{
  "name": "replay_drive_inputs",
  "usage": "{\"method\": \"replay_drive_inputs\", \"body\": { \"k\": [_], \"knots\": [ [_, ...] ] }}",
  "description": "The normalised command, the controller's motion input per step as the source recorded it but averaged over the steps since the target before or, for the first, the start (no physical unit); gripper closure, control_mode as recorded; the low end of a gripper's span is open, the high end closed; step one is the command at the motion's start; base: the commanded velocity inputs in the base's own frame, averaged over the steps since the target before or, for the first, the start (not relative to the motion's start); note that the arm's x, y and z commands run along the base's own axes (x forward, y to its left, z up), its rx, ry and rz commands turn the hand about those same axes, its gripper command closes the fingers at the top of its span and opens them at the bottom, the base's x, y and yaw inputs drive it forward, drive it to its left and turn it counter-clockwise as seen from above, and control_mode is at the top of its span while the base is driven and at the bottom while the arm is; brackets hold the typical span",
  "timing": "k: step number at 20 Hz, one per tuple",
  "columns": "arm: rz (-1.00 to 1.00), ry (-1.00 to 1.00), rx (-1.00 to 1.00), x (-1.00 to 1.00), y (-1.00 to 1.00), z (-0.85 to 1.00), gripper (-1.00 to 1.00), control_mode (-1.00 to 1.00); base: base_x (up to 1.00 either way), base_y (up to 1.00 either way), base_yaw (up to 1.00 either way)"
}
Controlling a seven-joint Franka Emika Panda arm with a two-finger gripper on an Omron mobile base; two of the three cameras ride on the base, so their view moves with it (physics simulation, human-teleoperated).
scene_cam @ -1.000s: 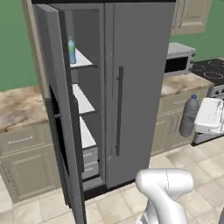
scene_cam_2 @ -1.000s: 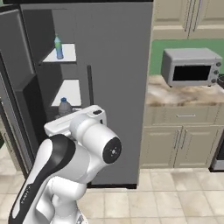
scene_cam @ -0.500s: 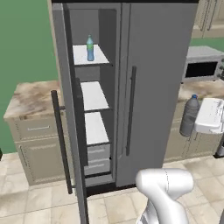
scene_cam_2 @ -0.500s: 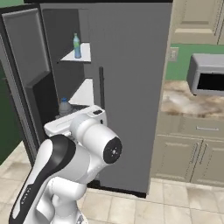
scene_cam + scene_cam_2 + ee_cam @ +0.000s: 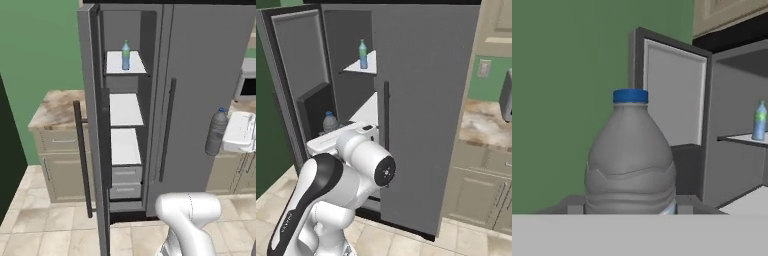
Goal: Take the bottled waters from the counter and place them in the freezer to freeze. Close the freezer door after placing the bottles.
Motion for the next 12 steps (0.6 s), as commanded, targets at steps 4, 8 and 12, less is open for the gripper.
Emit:
{"method": "replay_drive_inputs", "body": {
  "k": [4, 8, 12],
  "knots": [
    [0.00, 0.00, 0.00, 0.00, 0.00, 0.00, 1.00, 1.00, 0.44, 0.00, 0.23],
    [0.00, 0.00, 0.00, 0.00, 0.00, 0.00, 1.00, 1.00, 0.57, 0.00, 0.22],
    [0.00, 0.00, 0.00, 0.00, 0.00, 0.00, 1.00, 1.00, 0.51, 0.00, 0.16]
  ]
}}
